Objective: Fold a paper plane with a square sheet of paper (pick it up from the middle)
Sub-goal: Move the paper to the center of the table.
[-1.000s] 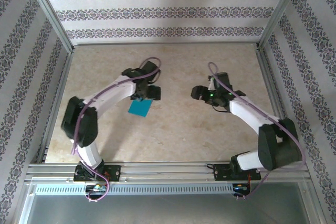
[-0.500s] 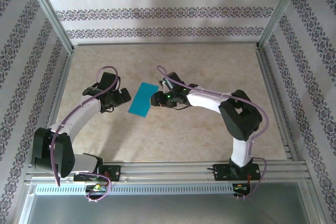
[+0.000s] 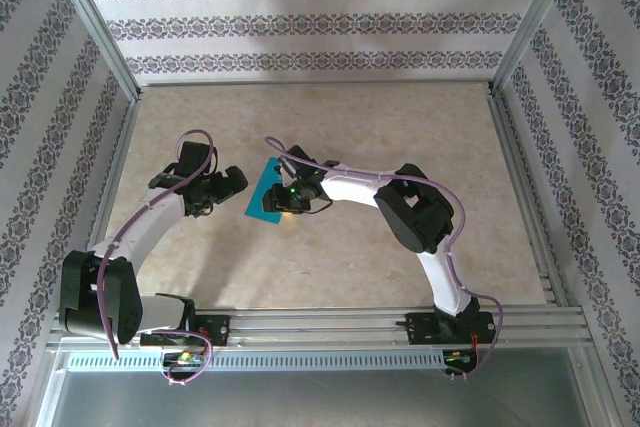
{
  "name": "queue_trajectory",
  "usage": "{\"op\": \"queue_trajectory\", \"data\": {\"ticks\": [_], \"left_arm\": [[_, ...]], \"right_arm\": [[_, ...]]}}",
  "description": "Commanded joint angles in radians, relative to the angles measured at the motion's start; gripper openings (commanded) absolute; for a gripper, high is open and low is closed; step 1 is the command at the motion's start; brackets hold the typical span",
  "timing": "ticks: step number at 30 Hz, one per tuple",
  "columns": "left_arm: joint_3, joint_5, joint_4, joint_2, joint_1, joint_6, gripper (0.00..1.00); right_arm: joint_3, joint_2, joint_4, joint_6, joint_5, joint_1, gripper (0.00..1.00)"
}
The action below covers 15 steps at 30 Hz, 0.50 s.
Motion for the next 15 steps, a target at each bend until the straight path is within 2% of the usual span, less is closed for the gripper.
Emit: {"op": "queue_trajectory", "data": {"ticks": [1, 4, 7, 10, 12, 15], "left_arm": [[-0.014, 0.038, 0.051, -0.001, 0.011, -0.013, 1.00], [-0.011, 0.078, 0.060, 0.008, 0.011, -0.005, 1.00], [-0.008, 0.129, 0.077, 0.025, 0.011, 0.002, 1.00], [-0.010, 0.185, 0.102, 0.046, 0.008, -0.002, 1.00], [-0.014, 0.212, 0.127, 0.056, 0.004, -0.007, 1.00], [-0.012, 0.240, 0.158, 0.072, -0.015, -0.017, 1.00]], "right_arm": [[-0.012, -0.002, -0.087, -0.043, -0.010, -0.024, 0.46], [-0.085, -0.034, -0.133, -0.147, -0.062, -0.065, 0.46], [-0.149, -0.069, -0.258, -0.352, -0.120, -0.122, 0.44], [-0.169, -0.096, -0.445, -0.564, -0.068, -0.160, 0.45], [-0.189, -0.118, -0.489, -0.629, -0.052, -0.172, 0.45], [-0.199, -0.181, -0.473, -0.623, -0.051, -0.183, 0.46]]}}
